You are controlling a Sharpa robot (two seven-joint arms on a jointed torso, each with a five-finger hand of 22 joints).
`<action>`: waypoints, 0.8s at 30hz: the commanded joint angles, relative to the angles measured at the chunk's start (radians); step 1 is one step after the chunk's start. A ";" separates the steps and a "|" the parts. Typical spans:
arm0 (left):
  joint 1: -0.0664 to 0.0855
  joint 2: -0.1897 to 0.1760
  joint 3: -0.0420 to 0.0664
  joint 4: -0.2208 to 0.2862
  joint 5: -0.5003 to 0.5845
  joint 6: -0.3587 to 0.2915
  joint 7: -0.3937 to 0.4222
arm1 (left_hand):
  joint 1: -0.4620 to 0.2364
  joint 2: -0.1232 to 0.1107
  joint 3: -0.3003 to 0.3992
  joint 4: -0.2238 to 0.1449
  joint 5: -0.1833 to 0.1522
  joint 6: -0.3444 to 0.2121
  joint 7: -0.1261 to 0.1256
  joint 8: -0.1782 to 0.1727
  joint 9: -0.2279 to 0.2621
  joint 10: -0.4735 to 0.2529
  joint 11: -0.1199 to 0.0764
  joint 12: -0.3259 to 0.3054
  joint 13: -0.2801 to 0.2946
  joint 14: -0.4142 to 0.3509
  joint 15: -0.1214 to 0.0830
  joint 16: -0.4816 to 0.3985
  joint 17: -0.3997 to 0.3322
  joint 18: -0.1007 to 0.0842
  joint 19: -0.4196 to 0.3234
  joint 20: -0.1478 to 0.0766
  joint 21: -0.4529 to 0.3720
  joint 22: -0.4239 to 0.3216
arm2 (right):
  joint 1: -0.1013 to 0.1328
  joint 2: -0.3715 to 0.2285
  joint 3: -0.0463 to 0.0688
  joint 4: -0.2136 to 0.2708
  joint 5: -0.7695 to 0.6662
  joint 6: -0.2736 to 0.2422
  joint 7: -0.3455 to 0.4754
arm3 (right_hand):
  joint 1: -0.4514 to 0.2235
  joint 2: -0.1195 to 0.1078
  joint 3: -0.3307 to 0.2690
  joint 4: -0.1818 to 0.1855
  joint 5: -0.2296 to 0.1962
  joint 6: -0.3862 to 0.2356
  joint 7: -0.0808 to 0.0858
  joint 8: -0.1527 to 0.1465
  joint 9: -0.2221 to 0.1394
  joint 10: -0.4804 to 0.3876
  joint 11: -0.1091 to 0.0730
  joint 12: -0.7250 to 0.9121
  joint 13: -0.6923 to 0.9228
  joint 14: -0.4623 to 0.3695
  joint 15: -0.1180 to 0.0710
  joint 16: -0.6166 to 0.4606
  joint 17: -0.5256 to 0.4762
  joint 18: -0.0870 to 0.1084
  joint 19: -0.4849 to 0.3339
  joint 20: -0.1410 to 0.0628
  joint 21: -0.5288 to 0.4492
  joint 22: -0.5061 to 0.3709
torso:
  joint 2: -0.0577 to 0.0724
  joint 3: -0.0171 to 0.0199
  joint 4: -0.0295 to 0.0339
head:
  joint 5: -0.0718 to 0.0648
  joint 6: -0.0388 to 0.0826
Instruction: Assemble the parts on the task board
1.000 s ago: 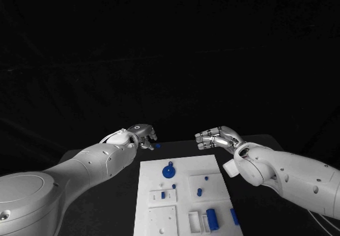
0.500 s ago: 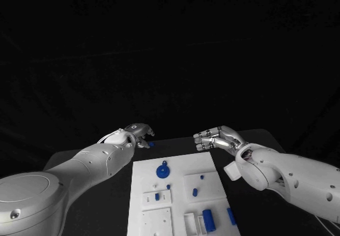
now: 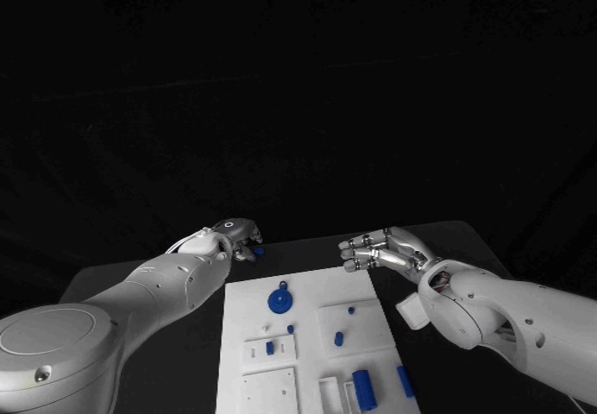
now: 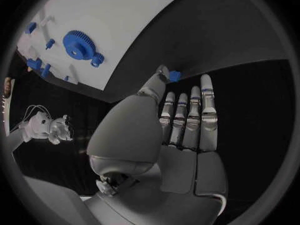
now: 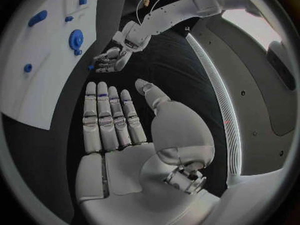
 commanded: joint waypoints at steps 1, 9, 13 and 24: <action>0.002 0.001 0.000 -0.007 0.011 0.031 0.012 | -0.003 0.018 -0.004 -0.011 -0.002 0.017 0.002 0.000 0.002 0.023 0.002 0.001 0.002 -0.010 -0.006 -0.007 -0.002 0.021 -0.011 -0.001 0.001 -0.001 | 0.001 0.002 0.001 0.008 -0.008 -0.002 0.000 | 0.003 -0.005 0.004 0.000 0.004 -0.001 0.009 -0.003 -0.001 -0.004 0.002 -0.006 -0.002 -0.003 0.004 -0.002 -0.001 0.013 -0.004 0.005 0.003 -0.001 | 0.010 0.0017 -0.0130 | 0.006 0.004; 0.002 0.001 0.000 -0.023 0.025 0.046 0.025 | 0.000 0.048 -0.005 -0.025 -0.001 0.022 0.008 0.000 0.002 0.049 0.007 0.001 0.002 -0.017 -0.011 -0.007 -0.003 0.021 -0.022 -0.002 0.000 -0.003 | 0.002 0.007 0.001 0.020 -0.007 -0.004 -0.002 | 0.003 -0.005 0.004 0.002 0.004 -0.001 0.009 -0.003 -0.001 -0.003 0.002 -0.006 -0.001 -0.003 0.004 -0.002 -0.001 0.013 -0.004 0.005 0.003 -0.001 | 0.022 -0.0024 -0.0216 | 0.007 0.018; 0.002 0.001 0.000 -0.027 0.036 0.041 0.035 | 0.003 0.052 -0.006 -0.028 0.000 -0.018 0.002 -0.002 0.000 0.037 0.005 0.001 0.002 -0.006 -0.012 -0.007 -0.003 0.021 -0.024 -0.002 0.001 -0.003 | 0.002 0.008 0.001 0.026 -0.007 -0.005 -0.003 | 0.003 -0.005 0.004 0.002 0.004 -0.001 0.009 -0.003 -0.001 -0.003 0.002 -0.006 -0.001 -0.003 0.004 -0.002 -0.001 0.013 -0.004 0.005 0.003 -0.001 | 0.026 -0.0009 -0.0275 | 0.007 0.023; 0.002 0.000 0.000 -0.032 0.044 0.044 0.033 | 0.010 0.041 -0.022 -0.032 -0.003 -0.077 -0.010 -0.003 -0.002 -0.026 0.002 -0.001 0.000 -0.010 -0.009 -0.007 -0.003 0.021 -0.024 0.000 0.000 -0.005 | 0.005 0.008 0.001 0.040 -0.007 -0.004 -0.006 | 0.004 -0.005 0.006 0.003 0.004 0.000 0.008 -0.003 -0.001 -0.004 0.002 -0.006 -0.002 -0.003 0.004 -0.002 -0.001 0.013 -0.005 0.005 0.003 -0.001 | 0.038 0.0052 -0.0430 | -0.002 0.043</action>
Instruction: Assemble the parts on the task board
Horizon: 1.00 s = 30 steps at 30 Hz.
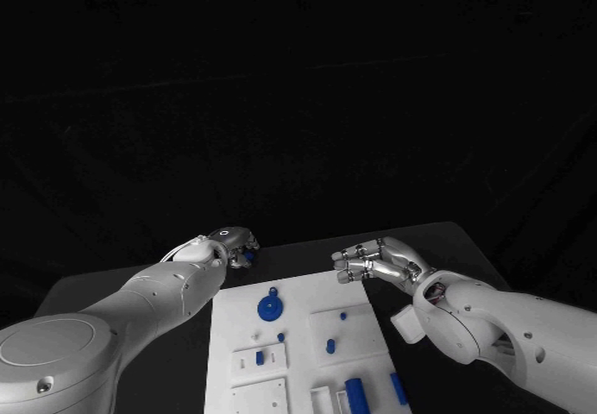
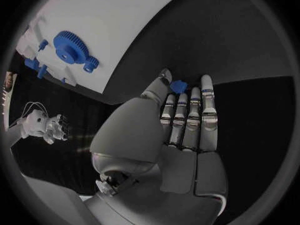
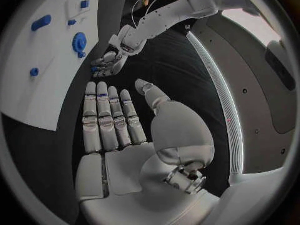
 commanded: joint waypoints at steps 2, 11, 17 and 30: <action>-0.003 0.002 -0.001 -0.001 0.012 0.021 0.007 | 0.008 0.001 -0.008 0.001 -0.005 0.021 0.010 -0.003 0.000 -0.001 -0.001 -0.001 -0.001 0.007 0.004 -0.003 -0.001 0.005 -0.006 0.001 -0.002 -0.004 | 0.001 0.001 0.001 0.007 -0.006 0.004 0.002 | 0.004 -0.005 0.003 0.001 0.005 -0.001 0.009 -0.003 -0.001 -0.004 0.002 -0.006 -0.002 -0.003 0.004 -0.002 -0.001 0.013 -0.005 0.005 0.003 -0.001 | 0.010 0.0046 -0.0105 | -0.003 0.008; -0.004 0.001 -0.002 -0.008 0.012 0.087 -0.023 | 0.021 0.040 0.026 -0.005 -0.004 0.211 0.056 0.005 0.007 0.205 0.016 0.003 0.002 0.130 -0.005 0.000 0.005 0.000 0.007 -0.027 0.021 0.026 | 0.006 0.001 0.001 0.016 -0.003 0.004 0.001 | 0.005 -0.007 0.006 0.003 0.004 0.001 0.009 -0.003 -0.001 -0.004 0.002 -0.006 -0.002 -0.004 0.004 -0.002 -0.001 0.013 -0.005 0.006 0.003 -0.001 | 0.023 -0.0013 -0.0147 | -0.008 0.020; -0.005 -0.004 -0.004 -0.014 0.012 0.138 -0.041 | 0.044 0.056 0.030 -0.016 0.003 0.278 0.067 0.008 0.010 0.300 0.013 0.004 0.003 0.220 -0.019 0.002 0.010 -0.032 0.015 -0.080 0.100 0.112 | 0.008 -0.001 0.001 0.021 -0.001 0.005 0.000 | 0.006 -0.007 0.007 0.006 0.005 0.001 0.008 -0.003 -0.001 -0.003 0.001 -0.006 -0.002 -0.004 0.004 -0.002 -0.001 0.013 -0.005 0.005 0.004 -0.001 | 0.034 -0.0140 -0.0162 | -0.008 0.028; -0.005 -0.016 -0.008 -0.001 0.013 0.084 -0.035 | 0.129 0.027 0.187 -0.122 0.049 0.285 0.070 0.004 0.010 0.328 0.022 0.003 0.003 0.289 -0.030 -0.001 0.009 -0.078 -0.143 -0.198 0.327 0.412 | 0.009 -0.019 0.001 0.032 0.002 0.003 -0.001 | 0.008 -0.009 0.011 0.009 0.005 0.002 0.008 -0.003 -0.001 -0.003 0.001 -0.006 -0.002 -0.004 0.004 -0.002 -0.001 0.013 -0.005 0.005 0.003 -0.001 | 0.048 -0.0327 -0.0118 | 0.003 0.031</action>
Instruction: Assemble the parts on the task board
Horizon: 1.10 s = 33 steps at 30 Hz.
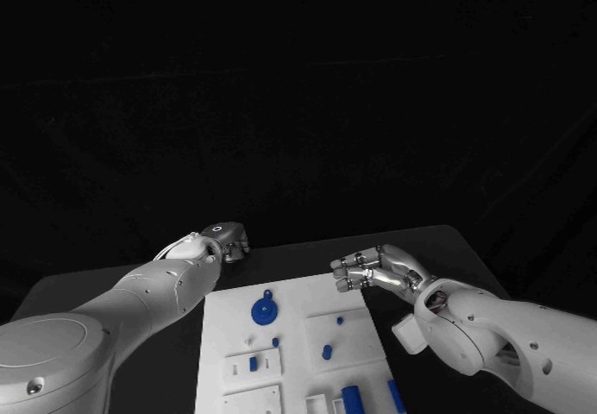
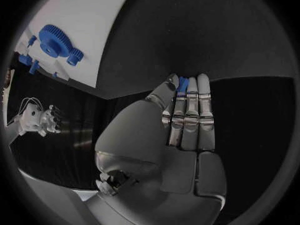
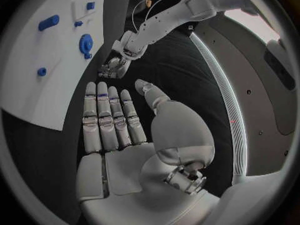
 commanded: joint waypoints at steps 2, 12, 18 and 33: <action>-0.044 -0.011 -0.010 0.018 -0.014 0.086 -0.026 | 0.012 -0.055 0.159 -0.035 0.010 -0.008 -0.007 0.002 0.001 -0.019 -0.005 -0.005 -0.004 -0.019 -0.003 0.004 0.003 0.085 0.021 0.025 -0.056 -0.032 | 0.000 -0.007 0.000 0.005 0.001 0.004 0.004 | 0.003 -0.003 0.002 0.001 0.005 0.001 0.008 -0.003 -0.001 -0.003 0.001 -0.006 -0.002 -0.004 0.004 -0.002 -0.001 0.013 -0.002 0.002 0.004 -0.001 | 0.006 -0.0097 0.0043 | 0.008 -0.001; -0.043 -0.056 -0.003 0.100 0.175 0.041 0.000 | 0.014 -0.089 0.253 -0.035 0.013 0.032 -0.008 0.001 0.003 0.033 -0.006 -0.005 -0.004 0.032 -0.004 0.004 0.025 0.098 0.054 0.027 -0.053 -0.009 | 0.000 -0.026 0.000 -0.002 0.006 0.007 0.006 | 0.003 -0.003 0.002 0.001 0.005 0.001 0.008 -0.003 -0.001 -0.003 0.001 -0.006 -0.002 -0.004 0.004 -0.002 -0.001 0.013 -0.002 0.002 0.004 -0.001 | -0.011 -0.0333 0.0359 | -0.005 -0.029; -0.039 -0.098 0.043 0.176 0.337 0.061 -0.013 | 0.004 -0.095 0.285 -0.034 0.012 0.040 -0.008 0.001 0.004 0.045 -0.007 -0.005 -0.004 0.041 -0.005 0.004 0.032 0.086 0.054 0.016 -0.042 0.023 | 0.000 -0.033 0.000 -0.019 0.011 0.010 0.008 | 0.003 -0.003 0.002 0.001 0.005 0.001 0.008 -0.003 -0.001 -0.003 0.001 -0.006 -0.002 -0.004 0.004 -0.002 -0.001 0.013 -0.002 0.002 0.004 -0.001 | -0.029 -0.0466 0.0585 | -0.018 -0.053; -0.004 -0.277 0.092 0.481 0.708 0.133 -0.084 | -0.009 -0.099 0.305 -0.032 0.019 0.042 -0.003 0.001 0.003 0.048 -0.006 -0.005 -0.004 0.043 -0.006 0.004 0.044 0.074 0.052 0.005 -0.048 0.078 | -0.014 -0.028 -0.002 -0.086 0.024 0.025 0.013 | 0.005 -0.005 0.007 0.008 0.005 0.002 0.008 -0.004 -0.001 -0.003 0.001 -0.006 -0.002 -0.004 0.004 -0.002 -0.001 0.013 -0.001 0.002 0.004 -0.001 | -0.088 -0.0749 0.1156 | -0.021 -0.110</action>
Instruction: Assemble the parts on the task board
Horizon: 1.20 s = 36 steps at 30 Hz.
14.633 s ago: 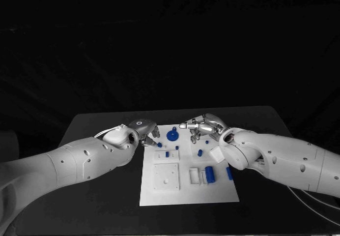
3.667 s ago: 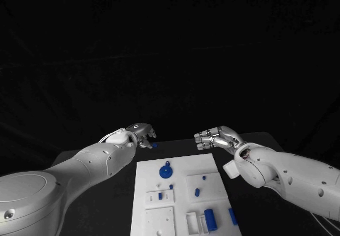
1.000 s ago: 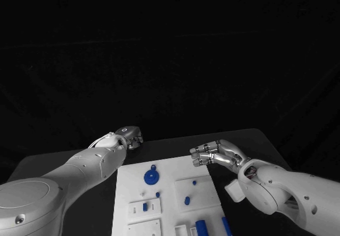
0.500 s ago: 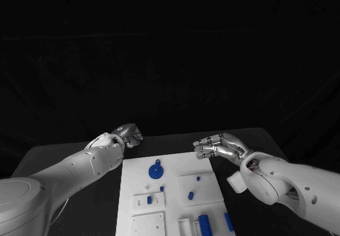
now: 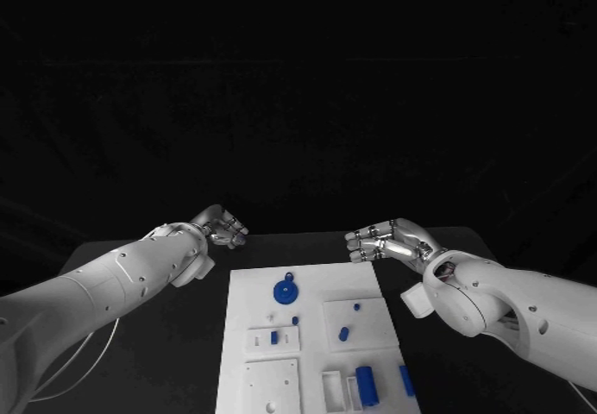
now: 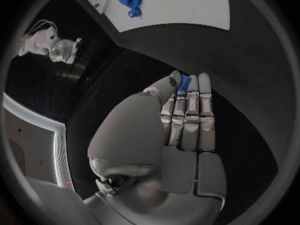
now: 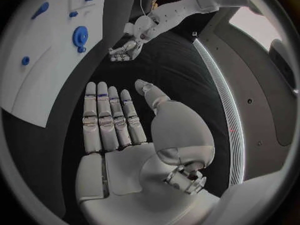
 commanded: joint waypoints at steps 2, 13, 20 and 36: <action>0.004 -0.051 0.001 0.107 0.167 0.047 -0.043 | -0.001 0.009 0.112 -0.106 0.004 0.007 0.003 0.002 0.000 0.006 -0.002 0.001 0.001 0.000 -0.005 -0.004 0.007 0.059 0.000 -0.007 -0.008 0.007 | -0.009 0.005 -0.001 -0.019 0.010 0.024 0.013 | 0.005 -0.005 0.002 0.003 0.005 -0.001 0.006 -0.004 -0.001 -0.003 0.001 -0.006 -0.001 -0.004 0.004 -0.002 -0.001 0.013 -0.001 0.002 0.004 -0.001 | -0.030 -0.0132 0.0288 | -0.001 -0.024; 0.002 -0.225 -0.019 0.437 0.196 0.021 -0.072 | 0.005 0.003 0.115 -0.106 0.005 0.010 0.002 0.001 0.000 0.011 -0.002 0.001 0.001 0.004 -0.006 -0.004 0.012 0.059 0.002 -0.008 -0.021 0.033 | -0.046 0.034 -0.010 -0.078 0.004 0.051 0.014 | 0.006 -0.004 0.007 0.003 0.006 0.000 0.006 -0.003 -0.001 -0.002 0.001 -0.006 -0.001 -0.004 0.004 -0.002 -0.002 0.013 -0.001 0.002 0.004 -0.001 | -0.095 -0.0355 0.0799 | -0.002 -0.093; -0.016 -0.287 -0.079 0.575 0.184 -0.004 -0.072 | 0.006 -0.001 0.117 -0.106 0.005 0.012 0.002 0.001 0.000 0.013 -0.002 0.001 0.001 0.005 -0.006 -0.004 0.015 0.060 0.006 -0.008 -0.034 0.051 | -0.069 0.058 -0.019 -0.112 -0.018 0.072 0.016 | 0.007 -0.003 0.009 0.004 0.006 -0.001 0.006 -0.004 -0.001 -0.003 0.001 -0.006 -0.001 -0.004 0.004 -0.002 -0.001 0.013 -0.002 0.002 0.004 -0.001 | -0.133 -0.0517 0.1097 | -0.003 -0.138; -0.082 -0.304 -0.112 0.687 0.293 -0.028 -0.033 | 0.002 -0.002 0.117 -0.105 0.008 0.011 0.002 0.001 -0.001 0.013 -0.002 0.001 0.001 0.005 -0.007 -0.004 0.017 0.059 0.017 -0.009 -0.057 0.075 | -0.107 0.107 -0.030 -0.130 -0.145 0.082 0.012 | 0.016 -0.002 0.018 -0.001 0.000 0.000 0.007 -0.003 -0.001 -0.004 0.002 -0.006 -0.001 -0.005 0.004 -0.002 -0.002 0.014 -0.002 0.001 0.004 -0.001 | -0.178 -0.0651 0.1371 | 0.002 -0.200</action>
